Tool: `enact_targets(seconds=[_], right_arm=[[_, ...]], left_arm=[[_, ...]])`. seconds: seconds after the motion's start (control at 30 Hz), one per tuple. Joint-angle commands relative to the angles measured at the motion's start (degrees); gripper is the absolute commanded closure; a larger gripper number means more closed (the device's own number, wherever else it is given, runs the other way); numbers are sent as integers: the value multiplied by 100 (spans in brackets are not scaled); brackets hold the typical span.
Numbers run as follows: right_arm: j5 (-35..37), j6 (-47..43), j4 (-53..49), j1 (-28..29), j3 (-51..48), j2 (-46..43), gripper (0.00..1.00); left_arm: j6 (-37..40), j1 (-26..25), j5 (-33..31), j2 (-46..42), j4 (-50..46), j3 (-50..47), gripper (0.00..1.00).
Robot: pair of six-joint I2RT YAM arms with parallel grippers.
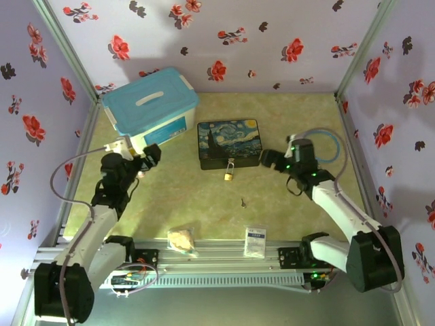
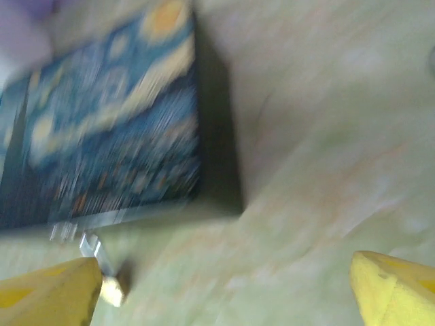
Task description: Unlock the padlock with the key
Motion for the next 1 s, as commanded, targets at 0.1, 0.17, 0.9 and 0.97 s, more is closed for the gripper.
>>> enact_targets(seconds=[0.1,0.17,0.9,0.97], right_arm=[[489,436,-1069,1411,-27,344,13],[625,540,-1089,1763,-67,519,18],[1179,969,-601,3259,-207,1884,60],[1240,931,-680,3323,-141,1998,64]], left_arm=[[-451,-1184,121,121,-791,322,0],[-539,-1679,-64,312,-790,371,0],[-888,-3129,-298,1371,-238,668,0],[-906,-3155,-292,1408,-214,661,0]])
